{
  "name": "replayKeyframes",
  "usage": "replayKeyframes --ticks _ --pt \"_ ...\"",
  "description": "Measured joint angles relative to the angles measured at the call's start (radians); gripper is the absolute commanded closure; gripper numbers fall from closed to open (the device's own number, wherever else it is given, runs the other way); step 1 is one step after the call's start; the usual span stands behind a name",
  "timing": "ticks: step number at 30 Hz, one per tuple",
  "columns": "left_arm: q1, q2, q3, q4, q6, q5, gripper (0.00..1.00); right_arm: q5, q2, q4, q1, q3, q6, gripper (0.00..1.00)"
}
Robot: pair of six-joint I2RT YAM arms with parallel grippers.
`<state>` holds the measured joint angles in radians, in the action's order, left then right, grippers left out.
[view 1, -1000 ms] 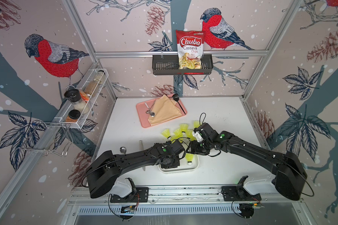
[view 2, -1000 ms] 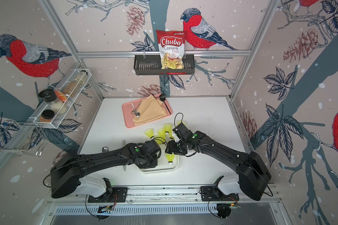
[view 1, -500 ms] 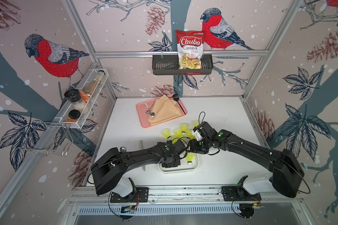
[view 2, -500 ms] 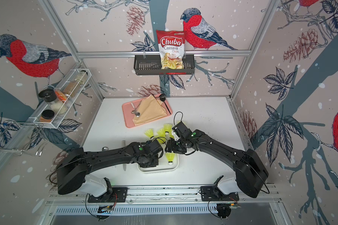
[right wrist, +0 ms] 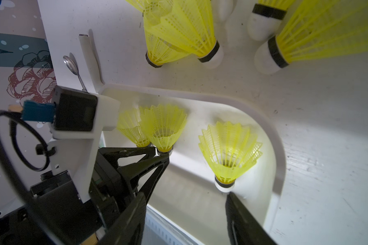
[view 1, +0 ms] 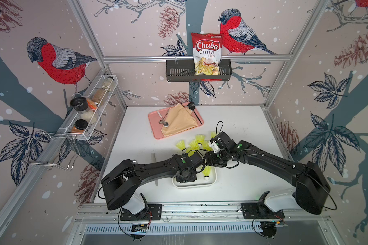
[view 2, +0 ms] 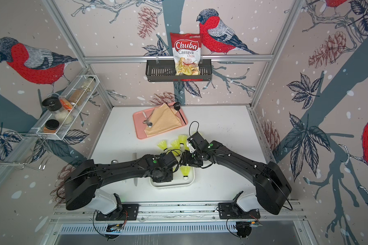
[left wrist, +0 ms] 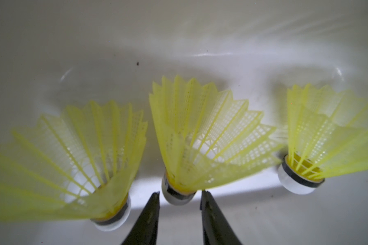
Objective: Put the shuttlecocks into the storage box
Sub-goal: Place the shuttlecock in the storage box.
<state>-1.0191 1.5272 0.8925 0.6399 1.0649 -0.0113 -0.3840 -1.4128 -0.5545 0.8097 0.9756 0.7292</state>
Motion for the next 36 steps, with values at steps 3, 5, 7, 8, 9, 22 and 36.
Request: replayKeyframes --ticks 3,5,7,8,9,22,36 --pt "0.000 0.000 0.000 0.000 0.000 0.000 0.63 -0.010 0.006 0.000 0.002 0.000 0.000 0.39" --pt "0.000 -0.001 0.000 0.000 0.000 -0.003 0.63 -0.014 0.013 0.000 0.005 -0.002 0.000 0.40" --pt "0.000 -0.003 0.002 0.002 0.000 -0.010 0.63 -0.018 0.021 0.000 0.010 -0.009 0.000 0.40" --pt "0.000 -0.006 0.003 0.002 0.000 -0.011 0.63 -0.020 0.026 0.000 0.013 -0.013 0.000 0.40" --pt "0.000 -0.009 0.004 0.002 0.000 -0.011 0.62 -0.021 0.030 -0.001 0.014 -0.017 0.000 0.40" --pt "0.000 -0.068 0.003 0.010 0.002 -0.014 0.59 -0.023 0.060 -0.003 0.039 -0.027 0.008 0.40" --pt "0.025 -0.237 0.138 0.109 0.034 -0.066 0.48 0.102 0.119 -0.087 -0.113 0.113 0.014 0.41"
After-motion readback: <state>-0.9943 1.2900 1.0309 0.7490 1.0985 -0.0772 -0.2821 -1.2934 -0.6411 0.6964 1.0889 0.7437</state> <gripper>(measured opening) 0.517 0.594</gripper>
